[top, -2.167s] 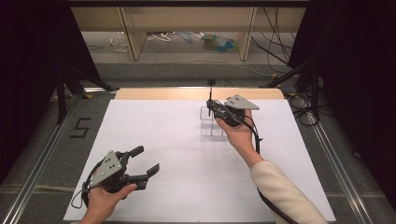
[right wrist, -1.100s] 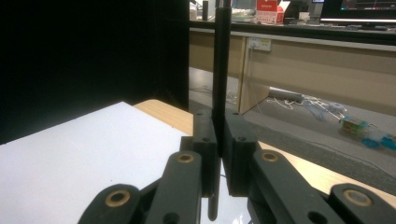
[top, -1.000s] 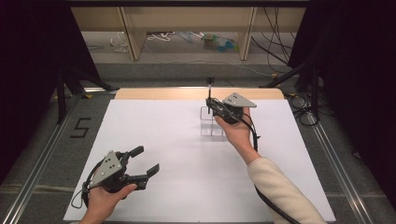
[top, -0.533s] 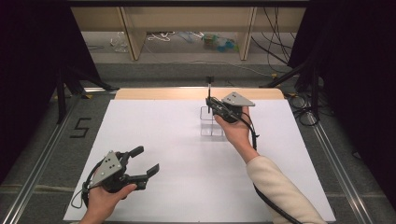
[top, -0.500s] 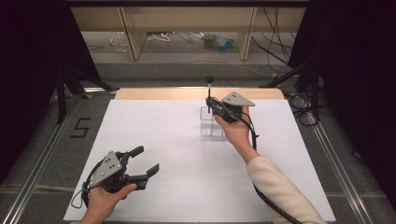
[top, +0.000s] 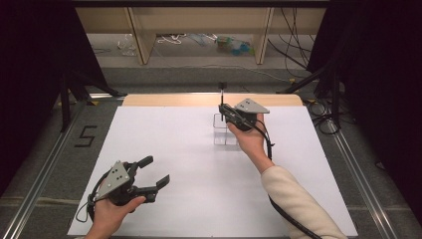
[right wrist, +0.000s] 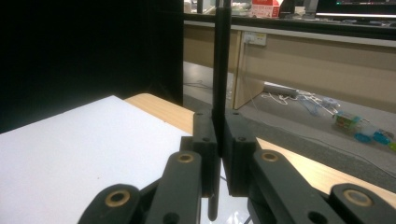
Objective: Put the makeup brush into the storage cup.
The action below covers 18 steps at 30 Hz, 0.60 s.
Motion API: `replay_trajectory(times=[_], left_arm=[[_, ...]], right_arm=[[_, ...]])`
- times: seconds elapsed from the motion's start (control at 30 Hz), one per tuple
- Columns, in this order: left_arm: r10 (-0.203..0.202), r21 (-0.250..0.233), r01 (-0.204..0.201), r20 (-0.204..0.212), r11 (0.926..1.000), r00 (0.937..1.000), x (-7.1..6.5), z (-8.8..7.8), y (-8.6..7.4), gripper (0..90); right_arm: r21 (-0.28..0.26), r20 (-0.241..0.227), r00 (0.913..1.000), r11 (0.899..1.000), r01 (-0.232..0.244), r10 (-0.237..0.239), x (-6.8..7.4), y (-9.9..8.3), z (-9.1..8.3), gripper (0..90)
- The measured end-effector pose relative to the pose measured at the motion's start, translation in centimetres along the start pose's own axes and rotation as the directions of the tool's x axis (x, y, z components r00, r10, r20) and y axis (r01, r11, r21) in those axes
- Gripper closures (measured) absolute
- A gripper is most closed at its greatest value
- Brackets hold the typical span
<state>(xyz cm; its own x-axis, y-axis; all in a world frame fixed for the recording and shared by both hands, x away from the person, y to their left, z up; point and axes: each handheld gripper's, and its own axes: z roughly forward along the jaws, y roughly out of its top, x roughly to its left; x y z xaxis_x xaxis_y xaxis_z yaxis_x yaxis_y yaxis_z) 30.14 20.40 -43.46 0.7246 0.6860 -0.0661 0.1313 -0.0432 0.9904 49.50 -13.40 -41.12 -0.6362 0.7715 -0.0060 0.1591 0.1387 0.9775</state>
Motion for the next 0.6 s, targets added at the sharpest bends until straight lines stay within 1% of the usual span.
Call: replay_trajectory(times=[0.03, 0.07, 0.13, 0.2, 0.23, 0.27, 0.4, 0.47, 0.5, 0.57, 0.6], left_arm=[[-0.001, 0.000, 0.001, 0.000, 1.0000, 1.0000, -0.01, 0.00, 0.00, 16.8], [0.000, 0.001, 0.000, 0.000, 1.0000, 1.0000, 0.00, 0.00, 0.00, 16.8], [0.000, 0.000, 0.000, 0.000, 1.0000, 1.0000, 0.01, -0.01, 0.00, 16.8], [0.000, 0.001, 0.000, -0.001, 1.0000, 1.0000, 0.00, -0.01, 0.00, 16.7], [-0.001, 0.001, 0.001, -0.001, 1.0000, 1.0000, 0.00, -0.01, 0.00, 16.8], [-0.001, 0.000, 0.001, 0.000, 1.0000, 1.0000, 0.00, -0.01, 0.00, 16.8], [-0.001, 0.001, 0.001, -0.001, 1.0000, 1.0000, -0.01, -0.02, 0.00, 16.8], [-0.001, 0.000, 0.001, -0.001, 1.0000, 1.0000, -0.01, -0.01, 0.01, 16.8], [0.000, 0.000, 0.000, 0.000, 1.0000, 1.0000, 0.00, -0.01, 0.00, 16.8], [0.000, 0.001, 0.000, 0.001, 1.0000, 1.0000, 0.00, -0.01, 0.00, 16.8], [-0.001, 0.000, 0.001, 0.000, 1.0000, 1.0000, -0.01, -0.01, 0.00, 16.8]], right_arm=[[-0.006, 0.004, 0.9997, 1.000, 0.022, -0.022, -0.14, -0.03, 0.05, 85.4], [-0.011, 0.009, 0.9998, 1.000, 0.018, -0.018, -0.10, -0.08, 0.14, 85.4], [-0.003, 0.005, 0.9998, 1.000, 0.018, -0.018, -0.09, -0.12, 0.15, 85.4], [0.004, -0.002, 1.0000, 1.000, -0.001, 0.001, 0.03, -0.22, 0.24, 85.4], [-0.006, 0.012, 0.9998, 1.000, 0.019, -0.018, -0.08, -0.24, 0.29, 85.4], [-0.001, 0.008, 0.9999, 1.000, 0.013, -0.013, -0.05, -0.27, 0.30, 85.4], [0.005, 0.007, 0.9998, 1.000, 0.018, -0.018, -0.02, -0.40, 0.40, 85.4], [0.010, 0.006, 1.0000, 1.000, 0.008, -0.008, 0.12, -0.50, 0.46, 85.4], [0.003, 0.011, 0.9998, 1.000, 0.018, -0.018, 0.06, -0.51, 0.52, 85.4], [0.011, 0.009, 0.9998, 1.000, 0.019, -0.019, 0.07, -0.55, 0.53, 85.4], [0.017, 0.002, 1.0000, 1.000, 0.004, -0.004, 0.15, -0.59, 0.54, 85.4]])
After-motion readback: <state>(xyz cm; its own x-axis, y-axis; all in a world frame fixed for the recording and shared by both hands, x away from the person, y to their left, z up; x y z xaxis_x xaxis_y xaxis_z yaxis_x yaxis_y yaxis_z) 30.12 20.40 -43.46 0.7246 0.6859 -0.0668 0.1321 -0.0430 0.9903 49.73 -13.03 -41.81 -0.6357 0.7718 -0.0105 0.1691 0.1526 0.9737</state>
